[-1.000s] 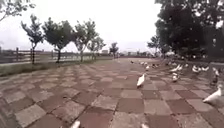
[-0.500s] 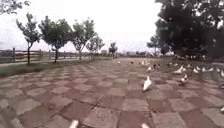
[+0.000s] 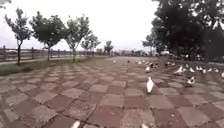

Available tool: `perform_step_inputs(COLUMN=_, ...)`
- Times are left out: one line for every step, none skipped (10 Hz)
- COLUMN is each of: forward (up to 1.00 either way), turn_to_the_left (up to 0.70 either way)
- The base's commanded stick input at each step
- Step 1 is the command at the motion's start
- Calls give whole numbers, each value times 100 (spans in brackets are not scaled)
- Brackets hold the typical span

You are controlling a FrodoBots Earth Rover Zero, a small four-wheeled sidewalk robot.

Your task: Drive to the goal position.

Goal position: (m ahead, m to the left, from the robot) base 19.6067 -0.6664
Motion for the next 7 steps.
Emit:
perform_step_inputs(forward=70, turn_to_the_left=0)
perform_step_inputs(forward=70, turn_to_the_left=0)
perform_step_inputs(forward=70, turn_to_the_left=0)
perform_step_inputs(forward=70, turn_to_the_left=0)
perform_step_inputs(forward=70, turn_to_the_left=18)
perform_step_inputs(forward=70, turn_to_the_left=27)
perform_step_inputs(forward=70, turn_to_the_left=27)
